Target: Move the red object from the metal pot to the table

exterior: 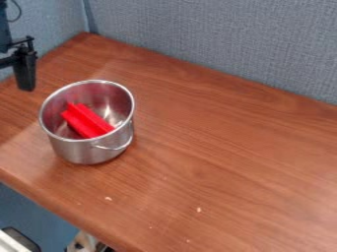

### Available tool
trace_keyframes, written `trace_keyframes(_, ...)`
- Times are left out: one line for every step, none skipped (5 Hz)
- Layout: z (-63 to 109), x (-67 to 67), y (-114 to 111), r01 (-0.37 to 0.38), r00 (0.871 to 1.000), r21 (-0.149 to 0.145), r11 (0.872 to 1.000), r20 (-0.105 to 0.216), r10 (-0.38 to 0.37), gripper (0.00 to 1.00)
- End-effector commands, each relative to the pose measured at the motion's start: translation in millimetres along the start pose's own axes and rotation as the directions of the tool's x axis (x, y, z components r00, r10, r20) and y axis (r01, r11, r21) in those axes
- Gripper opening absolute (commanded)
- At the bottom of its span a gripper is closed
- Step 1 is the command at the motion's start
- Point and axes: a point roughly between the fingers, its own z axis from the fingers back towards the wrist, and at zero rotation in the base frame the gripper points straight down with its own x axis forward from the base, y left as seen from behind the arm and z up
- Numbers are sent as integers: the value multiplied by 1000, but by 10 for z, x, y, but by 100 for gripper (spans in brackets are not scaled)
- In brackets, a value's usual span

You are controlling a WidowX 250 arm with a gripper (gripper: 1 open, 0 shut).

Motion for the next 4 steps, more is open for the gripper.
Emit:
trace_keyframes(10, 170, 4, -6, 1000, -26, 1000, 21, 7, 100)
trace_keyframes(-21, 177, -10, 9, 1000, -29, 1000, 23, -9, 100)
trace_keyframes(-11, 169, -7, 28, 999, -25, 999, 30, -27, 100)
trace_keyframes(-96, 129, -36, 21, 999, -25, 999, 29, -20, 100)
